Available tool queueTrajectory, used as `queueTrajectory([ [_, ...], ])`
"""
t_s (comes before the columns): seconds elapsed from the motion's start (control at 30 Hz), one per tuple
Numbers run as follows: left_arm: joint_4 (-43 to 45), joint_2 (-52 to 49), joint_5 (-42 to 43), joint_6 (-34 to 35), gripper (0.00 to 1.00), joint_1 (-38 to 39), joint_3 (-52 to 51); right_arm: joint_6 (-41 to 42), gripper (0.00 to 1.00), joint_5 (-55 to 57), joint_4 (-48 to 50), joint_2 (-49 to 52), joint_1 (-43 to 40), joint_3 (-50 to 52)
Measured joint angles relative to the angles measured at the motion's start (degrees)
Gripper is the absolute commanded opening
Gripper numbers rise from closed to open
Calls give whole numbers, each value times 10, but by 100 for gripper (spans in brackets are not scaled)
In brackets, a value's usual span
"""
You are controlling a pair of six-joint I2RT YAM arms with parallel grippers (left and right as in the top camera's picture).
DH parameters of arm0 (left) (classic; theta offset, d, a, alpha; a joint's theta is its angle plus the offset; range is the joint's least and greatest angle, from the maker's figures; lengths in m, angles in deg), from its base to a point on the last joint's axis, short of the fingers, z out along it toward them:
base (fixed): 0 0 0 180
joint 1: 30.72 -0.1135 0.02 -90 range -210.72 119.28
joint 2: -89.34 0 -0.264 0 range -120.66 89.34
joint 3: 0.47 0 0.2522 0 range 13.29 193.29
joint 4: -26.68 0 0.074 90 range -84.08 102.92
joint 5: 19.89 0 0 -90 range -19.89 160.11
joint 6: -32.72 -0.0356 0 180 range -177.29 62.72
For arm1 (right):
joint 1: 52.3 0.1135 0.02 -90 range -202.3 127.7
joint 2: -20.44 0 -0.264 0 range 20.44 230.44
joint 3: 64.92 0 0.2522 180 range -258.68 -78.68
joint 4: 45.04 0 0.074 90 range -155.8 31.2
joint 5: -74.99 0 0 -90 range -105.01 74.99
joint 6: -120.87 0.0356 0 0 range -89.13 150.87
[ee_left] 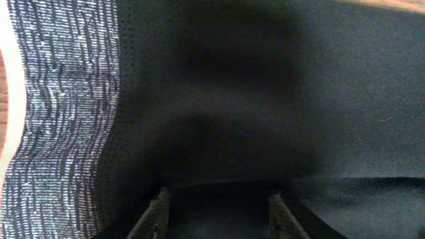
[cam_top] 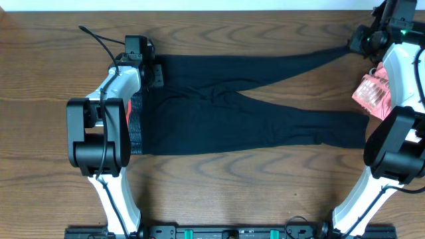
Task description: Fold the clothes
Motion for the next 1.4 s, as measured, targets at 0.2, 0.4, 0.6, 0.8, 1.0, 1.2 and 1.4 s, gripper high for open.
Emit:
queueTrajectory([
  [0.2,-6,0,0,0,50,0,1,-3,8,-2,38,5,0,0],
  [0.4,-5,1,2,1,58,1,2,-6,41,-3,54,11,-3,0],
  [0.6,26,0,2,3,61,3,-3,-13,46,-3,8,11,-11,0],
  [0.8,59,-2,2,4,62,2,-9,-43,23,-47,-126,11,-10,0],
  [1.0,71,-4,17,4,61,2,-9,-101,15,-137,-228,11,15,1],
  [1.2,69,-4,40,4,61,-3,-8,-175,14,-205,-301,11,97,1],
  [1.4,57,-4,51,4,62,-4,-2,-225,14,-213,-351,11,215,1],
])
